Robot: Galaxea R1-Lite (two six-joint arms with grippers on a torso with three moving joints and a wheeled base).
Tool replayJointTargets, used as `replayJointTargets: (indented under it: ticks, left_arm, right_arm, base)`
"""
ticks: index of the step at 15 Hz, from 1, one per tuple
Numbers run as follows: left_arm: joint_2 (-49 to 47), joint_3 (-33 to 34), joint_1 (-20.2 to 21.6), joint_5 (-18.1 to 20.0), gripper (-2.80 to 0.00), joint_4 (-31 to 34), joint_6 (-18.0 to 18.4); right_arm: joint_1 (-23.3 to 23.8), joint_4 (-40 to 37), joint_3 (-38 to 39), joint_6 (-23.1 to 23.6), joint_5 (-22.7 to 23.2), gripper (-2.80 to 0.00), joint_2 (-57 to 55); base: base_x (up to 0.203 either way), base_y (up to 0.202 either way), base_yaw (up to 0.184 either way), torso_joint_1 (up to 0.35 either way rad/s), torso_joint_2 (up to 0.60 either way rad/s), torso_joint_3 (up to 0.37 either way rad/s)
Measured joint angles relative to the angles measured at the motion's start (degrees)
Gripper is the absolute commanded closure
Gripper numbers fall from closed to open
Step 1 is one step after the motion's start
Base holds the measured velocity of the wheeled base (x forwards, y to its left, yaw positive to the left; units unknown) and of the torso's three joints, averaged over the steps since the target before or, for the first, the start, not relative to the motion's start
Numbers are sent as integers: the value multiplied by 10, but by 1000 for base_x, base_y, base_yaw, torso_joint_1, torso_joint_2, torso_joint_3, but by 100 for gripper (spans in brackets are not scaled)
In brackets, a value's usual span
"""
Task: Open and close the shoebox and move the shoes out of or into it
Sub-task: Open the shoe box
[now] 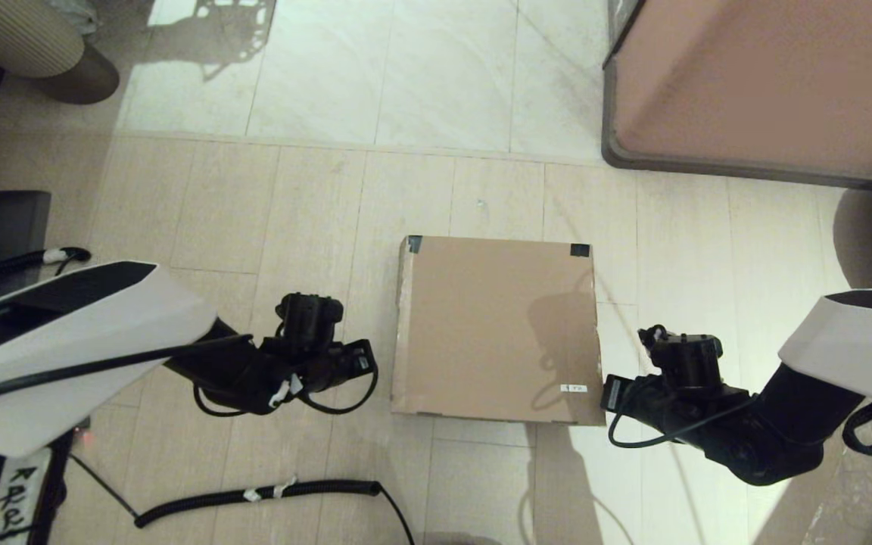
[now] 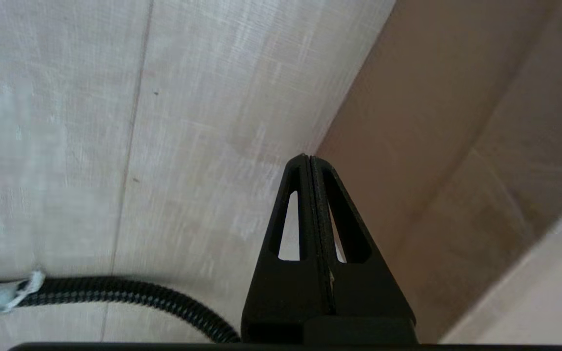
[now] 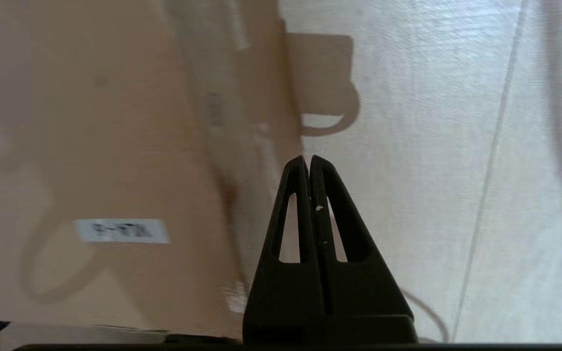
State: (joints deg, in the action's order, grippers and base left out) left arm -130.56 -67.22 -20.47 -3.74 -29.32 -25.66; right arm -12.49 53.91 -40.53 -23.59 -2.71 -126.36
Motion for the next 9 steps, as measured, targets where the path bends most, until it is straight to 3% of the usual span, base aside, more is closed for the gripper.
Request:
replayJointTargets:
  ticks: [9]
  left_arm:
    - [-21, -24, -35, -3, 0, 4, -47]
  right_arm:
    - [3, 3, 2, -3, -1, 0, -20]
  base:
    - [0, 0, 0, 0, 0, 0]
